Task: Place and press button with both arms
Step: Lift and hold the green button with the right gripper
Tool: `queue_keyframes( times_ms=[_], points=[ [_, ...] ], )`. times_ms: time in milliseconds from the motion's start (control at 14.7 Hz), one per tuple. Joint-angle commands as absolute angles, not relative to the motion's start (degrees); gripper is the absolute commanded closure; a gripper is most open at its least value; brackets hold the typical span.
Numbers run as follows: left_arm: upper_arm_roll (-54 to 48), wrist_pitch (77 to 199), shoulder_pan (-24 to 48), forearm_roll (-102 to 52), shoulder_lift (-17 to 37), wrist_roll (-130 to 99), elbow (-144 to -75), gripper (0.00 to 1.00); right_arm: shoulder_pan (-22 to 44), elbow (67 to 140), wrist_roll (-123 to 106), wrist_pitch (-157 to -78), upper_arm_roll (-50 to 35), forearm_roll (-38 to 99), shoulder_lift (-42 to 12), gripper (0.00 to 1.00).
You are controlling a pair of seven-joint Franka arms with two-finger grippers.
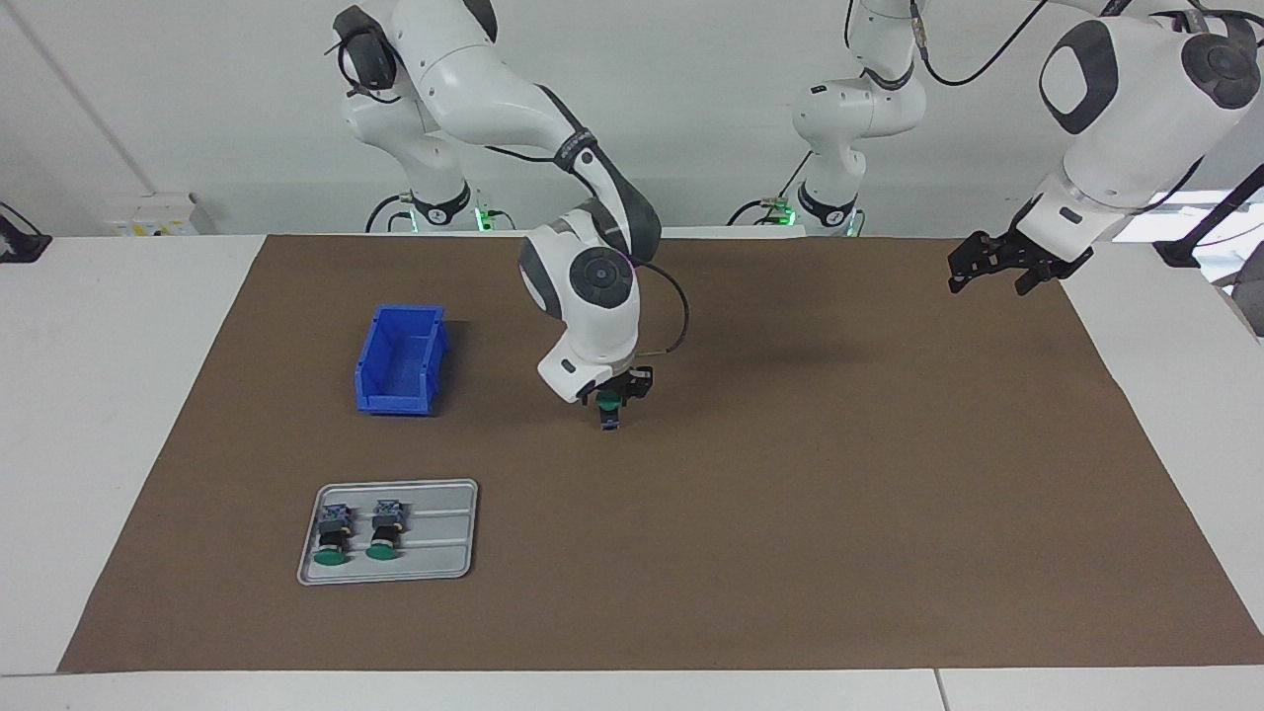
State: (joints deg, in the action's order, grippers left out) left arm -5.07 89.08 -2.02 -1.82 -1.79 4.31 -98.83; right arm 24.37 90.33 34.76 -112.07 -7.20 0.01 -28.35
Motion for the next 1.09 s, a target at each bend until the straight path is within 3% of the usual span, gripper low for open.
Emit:
queue_keyframes(
  times_ms=[0, 136, 679, 814, 1018],
  points=[
    [-5.36, 89.21, -2.64, -1.32, -3.16, 5.01, -100.11, 0.00, 24.17, 89.12, 35.95, -111.18, -7.29, -1.14, -28.56, 0.34],
    [-5.36, 89.30, -2.64, -1.32, -3.16, 5.01, -100.11, 0.00, 24.08, 89.12, 35.95, -111.18, -7.21, -1.76, -28.56, 0.36],
    [-5.36, 89.30, -2.64, -1.32, -3.16, 5.01, -100.11, 0.00, 23.73, 88.86, 35.95, -111.09, -7.38, -1.76, -28.74, 0.73],
    [-5.36, 89.30, -2.64, -1.32, -3.16, 5.01, -100.11, 0.00, 23.64, 86.94, 35.60, -110.22, -7.21, -1.76, -29.09, 0.82],
    [-5.36, 89.30, -2.64, -1.32, -3.16, 5.01, -100.11, 0.00, 23.56, 82.19, 34.64, -105.31, -4.93, -1.58, -28.92, 0.87]
  ],
)
